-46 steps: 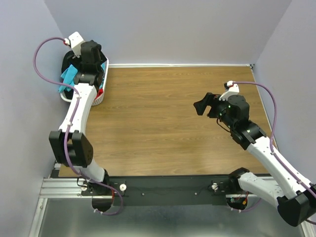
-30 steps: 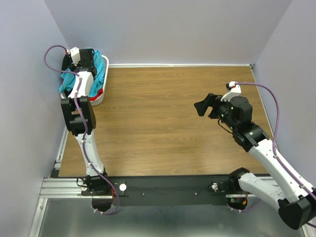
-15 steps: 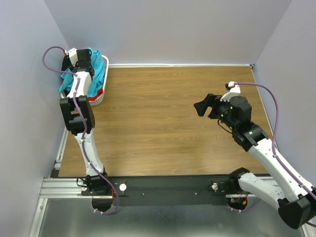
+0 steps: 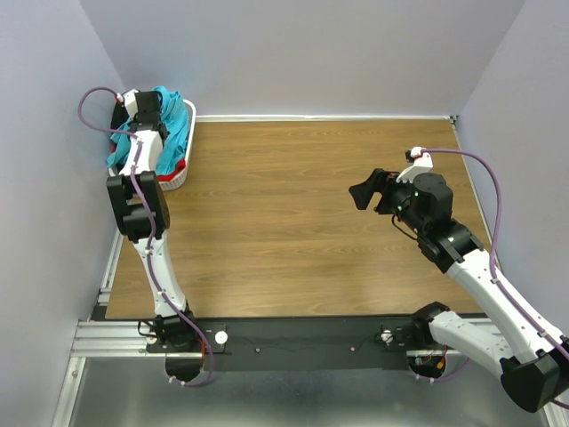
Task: Fold and stack the t-shirts
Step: Grab the tshirt from the pile, then move the tshirt to the center of the board
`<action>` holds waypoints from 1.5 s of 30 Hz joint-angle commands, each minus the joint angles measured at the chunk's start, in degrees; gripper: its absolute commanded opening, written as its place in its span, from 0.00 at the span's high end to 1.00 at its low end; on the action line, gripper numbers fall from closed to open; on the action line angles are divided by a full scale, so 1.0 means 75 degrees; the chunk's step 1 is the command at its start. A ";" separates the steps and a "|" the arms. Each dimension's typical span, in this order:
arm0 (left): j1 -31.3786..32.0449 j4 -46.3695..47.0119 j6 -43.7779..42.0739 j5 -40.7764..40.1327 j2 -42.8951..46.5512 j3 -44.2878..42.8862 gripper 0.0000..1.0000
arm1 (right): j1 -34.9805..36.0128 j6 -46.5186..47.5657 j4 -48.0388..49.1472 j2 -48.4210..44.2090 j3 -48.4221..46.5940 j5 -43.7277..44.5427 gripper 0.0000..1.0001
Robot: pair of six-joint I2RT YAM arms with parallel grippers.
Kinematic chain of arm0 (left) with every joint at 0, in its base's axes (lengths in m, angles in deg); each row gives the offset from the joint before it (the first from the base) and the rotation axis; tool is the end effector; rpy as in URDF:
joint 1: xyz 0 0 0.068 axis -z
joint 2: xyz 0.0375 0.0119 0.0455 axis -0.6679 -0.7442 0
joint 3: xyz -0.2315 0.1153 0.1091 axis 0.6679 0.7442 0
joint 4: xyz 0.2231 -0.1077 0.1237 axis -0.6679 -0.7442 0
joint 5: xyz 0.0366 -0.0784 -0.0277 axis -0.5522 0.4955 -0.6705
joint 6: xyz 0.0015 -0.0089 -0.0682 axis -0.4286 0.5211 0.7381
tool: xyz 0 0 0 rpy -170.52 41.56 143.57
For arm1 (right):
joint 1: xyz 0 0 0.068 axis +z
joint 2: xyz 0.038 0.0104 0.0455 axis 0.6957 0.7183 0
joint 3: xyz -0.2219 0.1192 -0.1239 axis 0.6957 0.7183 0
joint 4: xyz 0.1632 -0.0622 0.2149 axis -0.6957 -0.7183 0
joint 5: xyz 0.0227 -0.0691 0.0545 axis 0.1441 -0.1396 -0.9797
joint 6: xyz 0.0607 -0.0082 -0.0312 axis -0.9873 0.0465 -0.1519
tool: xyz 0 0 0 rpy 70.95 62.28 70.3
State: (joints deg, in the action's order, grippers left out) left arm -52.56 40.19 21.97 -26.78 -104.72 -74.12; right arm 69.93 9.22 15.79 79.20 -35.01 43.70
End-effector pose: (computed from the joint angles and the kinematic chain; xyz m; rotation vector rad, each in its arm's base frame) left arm 0.5421 0.1223 0.2342 -0.8769 2.0177 0.2590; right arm 0.2187 0.1031 0.3331 0.0186 1.9025 0.5605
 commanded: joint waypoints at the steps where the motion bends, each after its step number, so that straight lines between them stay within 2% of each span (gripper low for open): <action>1: -0.0056 0.0200 -0.0033 0.0601 0.0683 -0.0251 1.00 | -0.0024 0.0122 -0.0066 0.0035 0.0058 -0.0081 0.00; 13: -0.0009 0.0305 -0.0302 0.1432 0.2476 -0.0122 1.00 | -0.0036 0.0098 -0.0066 0.0094 -0.0035 -0.0163 0.00; 21: 0.0705 0.0340 -0.0665 0.1470 0.3963 -0.0075 1.00 | -0.0024 0.0121 -0.0066 0.0199 -0.0246 -0.0234 0.00; 29: 0.2485 0.0352 -0.0737 0.1165 0.5242 0.0135 1.00 | -0.0036 0.0215 -0.0078 0.0129 -0.0551 -0.0222 0.00; 33: 0.3947 0.0527 -0.0432 0.0836 0.5722 0.0978 1.00 | -0.0024 0.0204 -0.0102 0.0000 -0.0598 -0.0163 0.00; 37: 0.5169 0.0820 -0.0034 0.0661 0.5537 0.1822 1.00 | -0.0024 0.0075 -0.0137 -0.0070 -0.0516 -0.0163 0.00; 38: 0.5322 0.0960 0.0095 0.0835 0.5420 0.2137 0.93 | -0.0024 0.0052 -0.0137 -0.0082 -0.0481 -0.0152 0.00; 39: 0.5451 0.1019 0.0212 0.0999 0.5105 0.2268 0.80 | -0.0024 0.0028 -0.0137 -0.0024 -0.0423 -0.0187 0.00; 40: 0.5522 0.1043 0.0468 0.1476 0.4940 0.2373 0.61 | -0.0024 0.0028 -0.0148 0.0023 -0.0399 -0.0222 0.00; 42: 0.5522 0.1078 0.0611 0.1796 0.4657 0.2643 0.44 | -0.0024 0.0063 -0.0172 0.0140 -0.0340 -0.0339 0.00; 45: 0.5511 0.1009 0.0869 0.1610 0.4504 0.3168 0.39 | -0.0013 -0.0030 -0.0160 0.0410 -0.0095 -0.0866 0.00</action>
State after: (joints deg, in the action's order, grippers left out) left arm -10.75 47.82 24.57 -15.72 -70.32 -54.12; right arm 69.93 9.63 15.62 80.40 -37.81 41.64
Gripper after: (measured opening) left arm 0.604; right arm 0.998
